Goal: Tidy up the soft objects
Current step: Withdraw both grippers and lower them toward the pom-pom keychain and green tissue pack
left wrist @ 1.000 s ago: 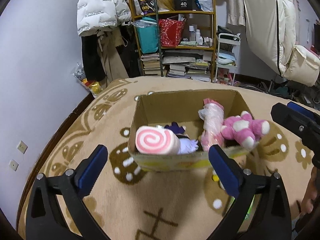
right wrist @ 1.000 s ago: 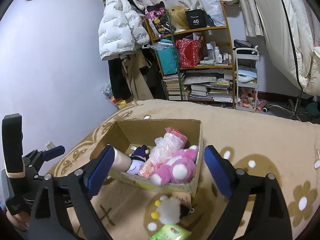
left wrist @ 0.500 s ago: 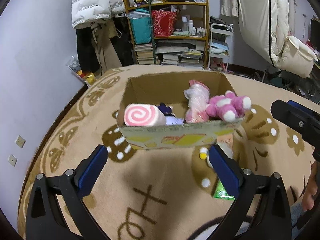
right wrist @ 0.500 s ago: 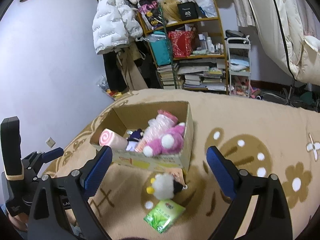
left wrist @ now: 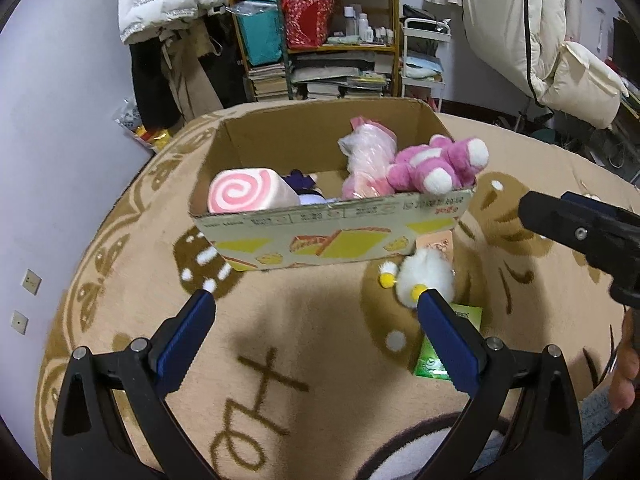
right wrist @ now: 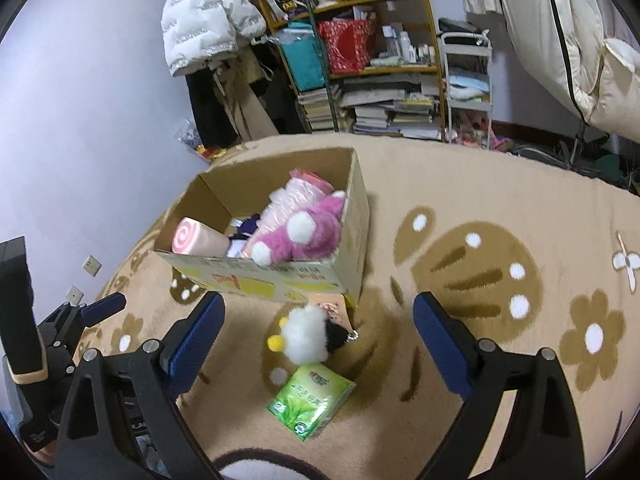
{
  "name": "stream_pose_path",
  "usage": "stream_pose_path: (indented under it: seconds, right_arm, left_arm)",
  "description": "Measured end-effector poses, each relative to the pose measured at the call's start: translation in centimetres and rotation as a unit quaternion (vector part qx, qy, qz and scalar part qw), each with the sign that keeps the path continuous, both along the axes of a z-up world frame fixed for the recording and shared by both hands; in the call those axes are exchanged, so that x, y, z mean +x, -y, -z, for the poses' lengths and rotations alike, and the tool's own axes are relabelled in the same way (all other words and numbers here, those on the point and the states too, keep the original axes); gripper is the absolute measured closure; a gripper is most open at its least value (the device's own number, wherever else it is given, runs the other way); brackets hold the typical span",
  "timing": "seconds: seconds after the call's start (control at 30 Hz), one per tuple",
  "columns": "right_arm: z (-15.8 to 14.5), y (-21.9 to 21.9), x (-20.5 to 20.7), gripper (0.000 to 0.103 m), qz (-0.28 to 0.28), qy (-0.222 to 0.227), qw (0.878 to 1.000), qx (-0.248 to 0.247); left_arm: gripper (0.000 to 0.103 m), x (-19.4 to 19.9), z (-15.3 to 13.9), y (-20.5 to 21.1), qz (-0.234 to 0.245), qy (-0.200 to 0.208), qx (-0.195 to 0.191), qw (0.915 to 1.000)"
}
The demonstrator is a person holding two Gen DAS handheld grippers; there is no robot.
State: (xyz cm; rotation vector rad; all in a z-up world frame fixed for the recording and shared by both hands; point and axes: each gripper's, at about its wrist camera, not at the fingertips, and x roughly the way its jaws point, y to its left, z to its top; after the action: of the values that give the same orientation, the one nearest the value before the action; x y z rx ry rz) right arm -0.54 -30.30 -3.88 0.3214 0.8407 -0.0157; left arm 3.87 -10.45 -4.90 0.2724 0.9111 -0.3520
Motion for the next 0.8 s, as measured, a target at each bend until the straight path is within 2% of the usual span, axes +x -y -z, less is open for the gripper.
stream_pose_path:
  seconds: [0.23,0.43,0.8]
  right_arm:
    - [1.9,0.9,1.1,0.004,-0.001,-0.037,0.999,0.026]
    - [2.8,1.6,1.8,0.004,-0.015,-0.058,0.998,0.018]
    - [5.4,1.2,3.9,0.004,-0.075,-0.091,0.993,0.014]
  left_arm:
    - [0.003,0.3,1.8,1.2,0.012,-0.027,-0.007,0.9995]
    - [0.003,0.4,3.5,2.4,0.016,-0.048,-0.005,0.9987]
    - [0.003,0.6,5.7,3.8,-0.003,-0.058,-0.009,0.9983]
